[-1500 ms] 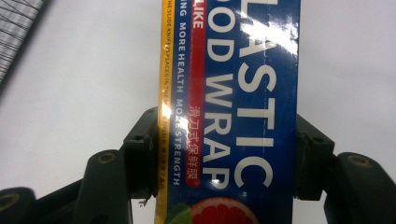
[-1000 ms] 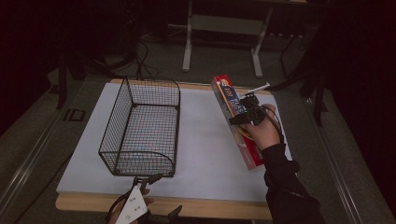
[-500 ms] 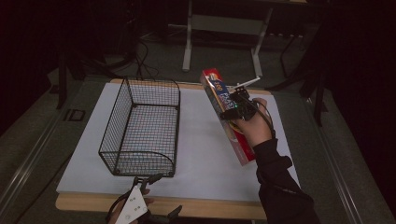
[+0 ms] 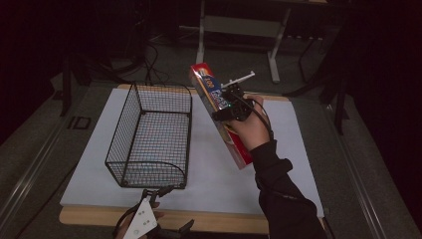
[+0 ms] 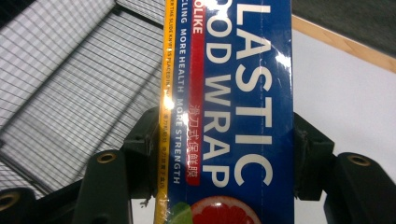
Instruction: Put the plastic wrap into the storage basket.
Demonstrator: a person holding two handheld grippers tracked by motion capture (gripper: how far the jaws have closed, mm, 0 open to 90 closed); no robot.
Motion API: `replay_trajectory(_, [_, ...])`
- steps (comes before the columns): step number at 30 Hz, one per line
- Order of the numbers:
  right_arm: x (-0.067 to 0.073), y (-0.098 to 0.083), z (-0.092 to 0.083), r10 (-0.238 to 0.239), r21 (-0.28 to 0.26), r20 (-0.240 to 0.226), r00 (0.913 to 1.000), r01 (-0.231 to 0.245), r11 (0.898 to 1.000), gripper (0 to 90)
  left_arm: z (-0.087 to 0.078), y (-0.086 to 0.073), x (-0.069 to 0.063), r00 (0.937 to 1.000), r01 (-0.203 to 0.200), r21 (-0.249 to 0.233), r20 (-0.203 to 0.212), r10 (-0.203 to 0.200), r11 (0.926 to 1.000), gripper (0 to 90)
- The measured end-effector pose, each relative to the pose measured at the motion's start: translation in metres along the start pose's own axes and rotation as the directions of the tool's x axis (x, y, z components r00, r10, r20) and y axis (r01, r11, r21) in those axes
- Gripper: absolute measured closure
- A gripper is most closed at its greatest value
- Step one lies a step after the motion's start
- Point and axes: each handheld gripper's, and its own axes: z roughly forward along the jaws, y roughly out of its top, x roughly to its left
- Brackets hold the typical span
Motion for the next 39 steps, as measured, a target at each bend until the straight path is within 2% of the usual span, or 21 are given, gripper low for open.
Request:
replay_trajectory(6, [0.023,0.014,0.004,-0.032,-0.018,-0.017,0.9993,0.031,0.999,39.5,-0.001,0.001,0.000,1.0000,0.005,-0.005,-0.002,-0.005,1.0000,0.7])
replay_trajectory(10, [0.036,0.021,0.006,-0.038,-0.050,-0.023,0.9990,0.037,0.998,39.6,-0.001,0.001,0.000,1.0000,0.006,-0.007,-0.001,-0.006,1.0000,0.7])
replay_trajectory(13, [0.042,0.024,0.008,-0.047,-0.063,-0.024,0.9986,0.045,0.997,39.6,-0.001,0.000,0.000,1.0000,0.005,-0.006,0.001,-0.005,1.0000,0.7])
replay_trajectory(17, [0.059,0.033,0.013,-0.061,-0.075,-0.056,0.9965,0.057,0.996,39.6,-0.001,0.000,0.000,1.0000,0.002,-0.005,0.002,-0.002,1.0000,0.7])
replay_trajectory(19, [0.061,0.034,0.014,-0.065,-0.077,-0.059,0.9961,0.060,0.995,39.6,-0.001,0.000,0.000,1.0000,0.001,-0.005,0.000,-0.001,1.0000,0.7])
replay_trajectory(21, [0.072,0.040,0.018,-0.066,-0.083,-0.072,0.9952,0.060,0.995,39.6,-0.002,0.000,0.000,1.0000,0.007,-0.007,-0.002,-0.007,1.0000,0.7])
replay_trajectory(26, [0.085,0.048,0.023,-0.076,-0.098,-0.082,0.9937,0.068,0.993,39.6,-0.002,0.001,0.001,1.0000,0.006,-0.010,-0.007,-0.006,0.9999,0.7])
replay_trajectory(30, [0.101,0.058,0.030,-0.083,-0.116,-0.095,0.9920,0.072,0.991,39.5,-0.003,0.001,0.001,1.0000,0.006,-0.011,-0.006,-0.006,0.9999,0.7])
replay_trajectory(33, [0.107,0.061,0.033,-0.088,-0.116,-0.092,0.9919,0.077,0.990,39.5,-0.003,0.001,0.002,1.0000,0.007,-0.013,-0.006,-0.007,0.9999,0.7])
replay_trajectory(34, [0.113,0.063,0.039,-0.095,-0.117,-0.083,0.9920,0.085,0.989,39.5,-0.003,0.001,0.002,1.0000,0.007,-0.012,-0.006,-0.007,0.9999,0.7])
replay_trajectory(38, [0.120,0.065,0.047,-0.089,-0.126,-0.101,0.9909,0.076,0.989,39.5,-0.004,0.001,0.002,0.9999,0.010,-0.016,-0.007,-0.010,0.9998,0.7])
replay_trajectory(39, [0.126,0.065,0.053,-0.087,-0.130,-0.100,0.9912,0.074,0.989,39.5,-0.005,0.001,0.003,0.9999,0.012,-0.018,-0.008,-0.012,0.9998,0.7])
